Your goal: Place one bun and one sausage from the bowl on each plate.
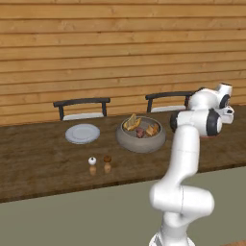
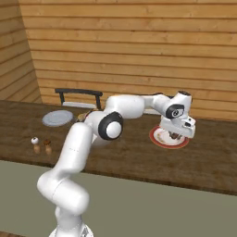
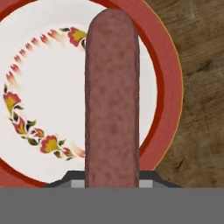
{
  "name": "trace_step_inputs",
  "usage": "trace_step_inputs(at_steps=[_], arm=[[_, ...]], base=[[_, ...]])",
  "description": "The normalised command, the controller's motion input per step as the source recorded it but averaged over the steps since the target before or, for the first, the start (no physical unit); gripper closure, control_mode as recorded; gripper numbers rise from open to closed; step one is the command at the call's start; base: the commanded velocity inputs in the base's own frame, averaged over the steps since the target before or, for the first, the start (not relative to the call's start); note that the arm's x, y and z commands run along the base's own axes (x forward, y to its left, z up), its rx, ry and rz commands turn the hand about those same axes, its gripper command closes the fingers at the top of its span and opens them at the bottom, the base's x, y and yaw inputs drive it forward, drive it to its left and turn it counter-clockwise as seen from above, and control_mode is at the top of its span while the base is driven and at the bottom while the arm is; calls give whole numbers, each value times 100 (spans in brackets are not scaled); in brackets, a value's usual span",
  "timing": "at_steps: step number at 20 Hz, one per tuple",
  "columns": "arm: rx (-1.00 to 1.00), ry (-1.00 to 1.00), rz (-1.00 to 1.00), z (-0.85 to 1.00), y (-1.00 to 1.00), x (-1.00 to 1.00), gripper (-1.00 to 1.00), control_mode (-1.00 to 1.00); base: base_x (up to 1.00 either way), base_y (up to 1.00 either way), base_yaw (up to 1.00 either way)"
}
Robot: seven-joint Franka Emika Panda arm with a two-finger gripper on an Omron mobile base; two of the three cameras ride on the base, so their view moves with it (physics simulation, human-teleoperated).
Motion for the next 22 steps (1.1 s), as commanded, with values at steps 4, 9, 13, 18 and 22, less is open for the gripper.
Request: trace_step_inputs(at_steps=[4,9,13,18,22], arm=[[0,-8,0,-56,-15,0,100,-100],[-1,-9,-1,-45,23,0,-100,-100],[-2,-11,-5,-18,16,-1,-100,-100],[-5,-19,-6,14,15,-35,-100,-100],[-10,-19,-5,64,63,-66,-100,-100]], base=[[0,0,0],[0,0,0],[0,0,0],[0,0,0],[0,0,0]])
